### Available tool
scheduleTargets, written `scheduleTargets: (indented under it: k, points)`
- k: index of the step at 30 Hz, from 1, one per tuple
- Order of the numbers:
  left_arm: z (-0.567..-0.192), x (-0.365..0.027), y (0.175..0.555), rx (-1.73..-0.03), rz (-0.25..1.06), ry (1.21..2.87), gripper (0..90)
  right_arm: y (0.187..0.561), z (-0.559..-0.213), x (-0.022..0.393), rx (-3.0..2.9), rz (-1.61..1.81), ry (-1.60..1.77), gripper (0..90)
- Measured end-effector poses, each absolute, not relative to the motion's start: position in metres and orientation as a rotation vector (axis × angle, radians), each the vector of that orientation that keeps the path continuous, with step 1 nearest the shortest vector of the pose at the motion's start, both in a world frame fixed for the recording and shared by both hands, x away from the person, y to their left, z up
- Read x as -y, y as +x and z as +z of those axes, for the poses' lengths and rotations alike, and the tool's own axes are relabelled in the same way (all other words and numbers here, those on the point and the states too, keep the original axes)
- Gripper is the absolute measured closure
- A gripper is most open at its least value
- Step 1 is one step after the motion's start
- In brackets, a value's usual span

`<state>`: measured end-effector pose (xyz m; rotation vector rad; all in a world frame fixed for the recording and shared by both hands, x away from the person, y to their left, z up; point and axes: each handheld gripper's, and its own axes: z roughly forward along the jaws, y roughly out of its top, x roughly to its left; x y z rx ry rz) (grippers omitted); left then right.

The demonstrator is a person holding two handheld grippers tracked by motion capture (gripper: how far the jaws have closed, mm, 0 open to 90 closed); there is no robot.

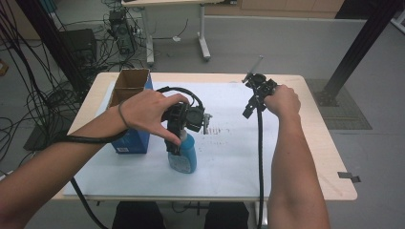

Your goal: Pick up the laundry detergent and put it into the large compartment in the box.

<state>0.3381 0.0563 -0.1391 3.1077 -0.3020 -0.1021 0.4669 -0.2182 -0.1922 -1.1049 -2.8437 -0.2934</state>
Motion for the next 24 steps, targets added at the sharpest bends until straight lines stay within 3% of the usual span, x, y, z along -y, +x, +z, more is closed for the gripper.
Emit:
scheduleTargets:
  k: [24]
  points:
    - [-0.1385, -0.0572, 0.3383, 0.289, -0.095, 3.112, 6.3, 0.4664, -0.1924, 0.2182, 2.843, -0.304, -1.102, 3.8]
